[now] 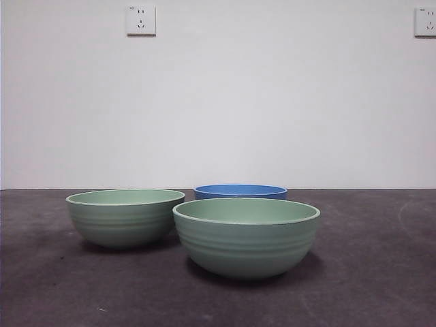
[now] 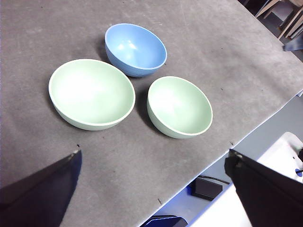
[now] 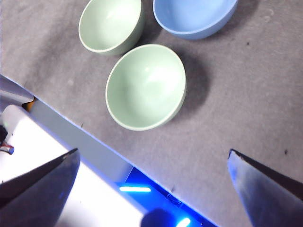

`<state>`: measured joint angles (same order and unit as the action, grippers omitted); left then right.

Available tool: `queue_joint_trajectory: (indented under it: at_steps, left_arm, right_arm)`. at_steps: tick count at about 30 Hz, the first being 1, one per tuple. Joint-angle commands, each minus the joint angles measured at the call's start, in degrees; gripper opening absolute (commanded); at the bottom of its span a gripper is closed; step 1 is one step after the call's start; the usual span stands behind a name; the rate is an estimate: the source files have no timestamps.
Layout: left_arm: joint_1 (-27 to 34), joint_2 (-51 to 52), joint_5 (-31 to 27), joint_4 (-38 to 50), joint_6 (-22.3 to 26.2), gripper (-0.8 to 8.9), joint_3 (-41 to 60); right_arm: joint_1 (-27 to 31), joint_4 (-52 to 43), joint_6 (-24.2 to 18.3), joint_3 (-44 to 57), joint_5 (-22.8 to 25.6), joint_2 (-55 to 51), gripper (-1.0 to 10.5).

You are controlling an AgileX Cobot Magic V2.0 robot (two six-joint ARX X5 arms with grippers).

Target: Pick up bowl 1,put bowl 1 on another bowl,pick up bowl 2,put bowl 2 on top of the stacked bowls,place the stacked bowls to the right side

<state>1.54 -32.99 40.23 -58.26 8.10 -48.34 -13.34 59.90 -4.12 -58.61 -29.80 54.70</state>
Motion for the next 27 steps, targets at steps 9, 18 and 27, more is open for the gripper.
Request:
queue_joint_trajectory:
  at_steps: [9, 18, 27]
  left_arm:
    - [-0.13, 0.02, 0.33, -0.11, 0.44, 5.40, -0.11]
    - [-0.13, 0.02, 0.31, -0.11, 0.44, 5.40, -0.11]
    - [-0.13, 0.02, 0.28, -0.11, 0.44, 5.40, -0.11]
  right_arm:
    - [-6.05, -9.88, 4.74, -0.04, 6.43, 16.96, 5.6]
    - [-10.84, -18.45, 7.89, -0.04, 9.25, 28.79, 4.9]
    - [-14.91, -22.27, 9.35, -0.04, 11.06, 35.58, 3.7]
